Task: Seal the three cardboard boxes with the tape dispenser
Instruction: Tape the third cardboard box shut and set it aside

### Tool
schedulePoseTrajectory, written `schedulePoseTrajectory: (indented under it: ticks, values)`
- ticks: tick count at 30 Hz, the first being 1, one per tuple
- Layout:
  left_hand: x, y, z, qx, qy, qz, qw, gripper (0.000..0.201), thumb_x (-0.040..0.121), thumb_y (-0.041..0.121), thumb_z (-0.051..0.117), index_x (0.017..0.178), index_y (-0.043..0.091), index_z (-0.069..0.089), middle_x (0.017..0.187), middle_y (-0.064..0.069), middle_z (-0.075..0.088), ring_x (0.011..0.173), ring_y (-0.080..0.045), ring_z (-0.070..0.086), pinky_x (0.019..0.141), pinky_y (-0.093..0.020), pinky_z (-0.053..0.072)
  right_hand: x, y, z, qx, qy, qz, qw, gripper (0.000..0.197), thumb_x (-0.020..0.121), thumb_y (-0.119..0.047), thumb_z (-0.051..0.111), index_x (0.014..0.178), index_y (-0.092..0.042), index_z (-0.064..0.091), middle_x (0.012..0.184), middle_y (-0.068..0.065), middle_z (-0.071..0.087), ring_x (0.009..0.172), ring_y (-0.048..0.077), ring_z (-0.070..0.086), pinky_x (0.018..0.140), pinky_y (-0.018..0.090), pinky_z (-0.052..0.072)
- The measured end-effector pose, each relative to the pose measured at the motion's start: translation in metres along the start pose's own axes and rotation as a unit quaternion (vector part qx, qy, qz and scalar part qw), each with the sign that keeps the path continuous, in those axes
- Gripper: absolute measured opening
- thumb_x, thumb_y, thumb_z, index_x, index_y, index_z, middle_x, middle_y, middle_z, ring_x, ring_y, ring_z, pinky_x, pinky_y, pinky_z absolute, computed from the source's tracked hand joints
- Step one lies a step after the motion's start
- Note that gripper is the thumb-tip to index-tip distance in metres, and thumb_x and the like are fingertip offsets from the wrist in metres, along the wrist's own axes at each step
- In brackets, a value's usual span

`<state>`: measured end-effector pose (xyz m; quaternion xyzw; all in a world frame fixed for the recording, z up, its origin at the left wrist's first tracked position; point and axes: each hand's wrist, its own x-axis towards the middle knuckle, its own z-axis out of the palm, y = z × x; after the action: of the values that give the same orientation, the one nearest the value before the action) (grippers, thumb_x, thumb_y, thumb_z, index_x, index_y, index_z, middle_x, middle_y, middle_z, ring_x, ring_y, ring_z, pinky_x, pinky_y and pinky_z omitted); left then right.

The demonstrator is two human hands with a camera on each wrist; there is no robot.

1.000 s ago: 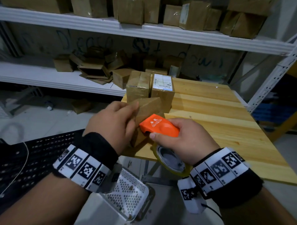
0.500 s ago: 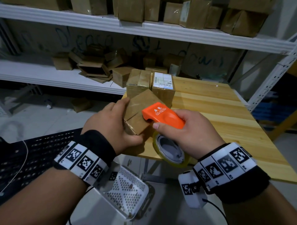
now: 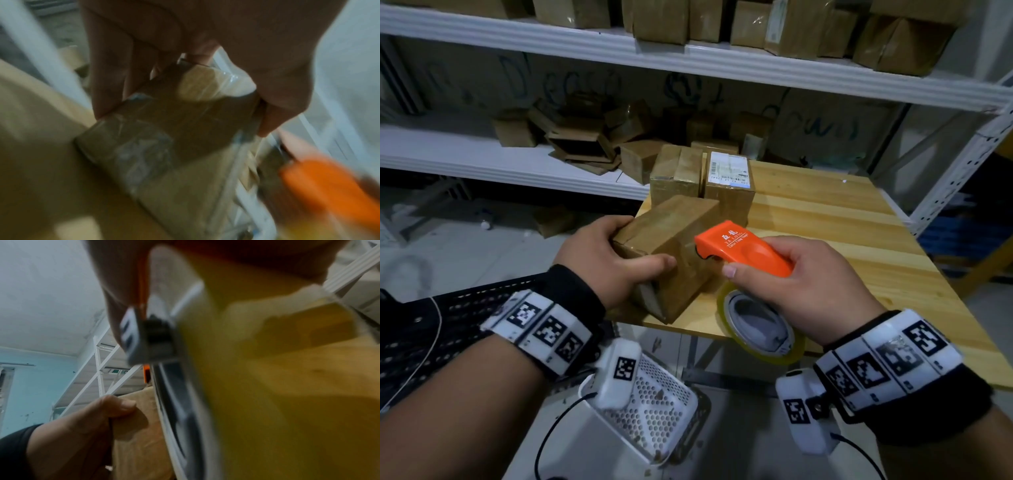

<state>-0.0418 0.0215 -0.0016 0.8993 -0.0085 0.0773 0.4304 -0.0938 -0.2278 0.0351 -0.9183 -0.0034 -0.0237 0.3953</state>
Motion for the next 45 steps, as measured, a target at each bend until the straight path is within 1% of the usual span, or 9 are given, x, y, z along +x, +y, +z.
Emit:
schedulePoseTrajectory:
  ticks: [7,12,15,21,24,27,30,35,45]
  values:
    - [-0.001,0.002,0.002,-0.105,-0.004,-0.036,0.994,0.051,0.064,0.046,0.089,0.108,0.037,0.064,0.094,0.014,0.069,0.087,-0.008,0.068,0.076,-0.035,0.061,-0.002,0.002,-0.002,0.023,-0.006,0.0,1.0,0.044,0.072,-0.071,0.076,0.093,-0.033,0.075,0.077,-0.019,0.072,0.065,-0.001,0.067,0.062,0.025,0.048]
    - [-0.002,0.003,0.005,-0.214,-0.021,-0.117,0.97,0.055,0.056,0.048,0.09,0.103,0.025,0.074,0.09,0.0,0.077,0.082,-0.02,0.076,0.075,-0.047,0.064,-0.002,0.002,-0.004,0.022,-0.014,0.004,1.0,0.042,0.071,-0.07,0.077,0.093,-0.034,0.075,0.078,-0.02,0.073,0.066,-0.002,0.068,0.062,0.024,0.048]
    - [-0.002,0.001,0.003,-0.249,-0.032,-0.154,0.956,0.039,0.068,0.042,0.087,0.097,0.018,0.077,0.086,-0.005,0.078,0.081,-0.029,0.076,0.077,-0.054,0.063,-0.003,0.004,-0.006,0.013,-0.027,0.01,1.0,0.04,0.072,-0.07,0.077,0.093,-0.036,0.076,0.08,-0.02,0.074,0.068,0.0,0.069,0.066,0.028,0.054]
    - [-0.003,0.006,0.003,-0.196,-0.041,-0.104,0.974,0.065,0.05,0.057,0.089,0.104,0.023,0.074,0.091,0.004,0.077,0.086,-0.015,0.074,0.087,-0.042,0.06,-0.004,0.004,-0.004,-0.018,-0.034,0.029,0.999,0.038,0.072,-0.068,0.08,0.092,-0.037,0.074,0.081,-0.014,0.074,0.073,0.004,0.069,0.076,0.036,0.06]
    - [-0.007,0.01,0.008,-0.142,0.004,-0.021,0.99,0.068,0.071,0.046,0.084,0.134,0.031,0.062,0.108,0.014,0.062,0.098,-0.002,0.061,0.092,-0.031,0.053,-0.004,0.004,0.0,-0.04,-0.045,0.037,0.997,0.042,0.071,-0.072,0.079,0.097,-0.04,0.071,0.087,-0.017,0.072,0.081,0.003,0.068,0.081,0.037,0.06]
    - [-0.009,0.01,0.017,-0.087,0.016,0.022,0.996,0.079,0.064,0.063,0.079,0.136,0.033,0.062,0.119,0.005,0.055,0.103,-0.008,0.056,0.095,-0.036,0.051,-0.004,0.003,0.005,-0.065,-0.046,0.035,0.996,0.054,0.068,-0.077,0.076,0.107,-0.04,0.072,0.087,-0.017,0.072,0.081,0.003,0.068,0.079,0.038,0.06]
    - [-0.01,0.014,0.027,-0.047,0.041,0.002,0.998,0.097,0.051,0.077,0.082,0.133,0.032,0.056,0.125,0.002,0.05,0.105,-0.011,0.051,0.088,-0.03,0.047,-0.006,-0.001,0.008,-0.1,-0.051,0.026,0.993,0.06,0.069,-0.08,0.073,0.117,-0.044,0.067,0.093,-0.02,0.069,0.084,0.002,0.065,0.08,0.038,0.06]
    - [-0.001,0.014,0.037,-0.028,0.107,-0.017,0.994,0.076,0.065,0.06,0.084,0.129,0.03,0.056,0.127,-0.005,0.049,0.098,-0.013,0.05,0.084,-0.028,0.044,-0.006,-0.006,0.008,-0.124,-0.05,0.018,0.991,0.066,0.072,-0.082,0.068,0.125,-0.041,0.065,0.098,-0.02,0.068,0.09,0.004,0.063,0.085,0.038,0.058]
    - [-0.006,0.016,0.041,-0.028,0.129,-0.014,0.991,0.076,0.066,0.058,0.083,0.131,0.03,0.055,0.129,-0.004,0.045,0.096,-0.01,0.044,0.085,-0.028,0.041,-0.008,-0.006,-0.007,-0.145,-0.082,0.02,0.986,0.071,0.073,-0.082,0.067,0.133,-0.046,0.061,0.101,-0.019,0.07,0.091,0.005,0.066,0.086,0.04,0.06]
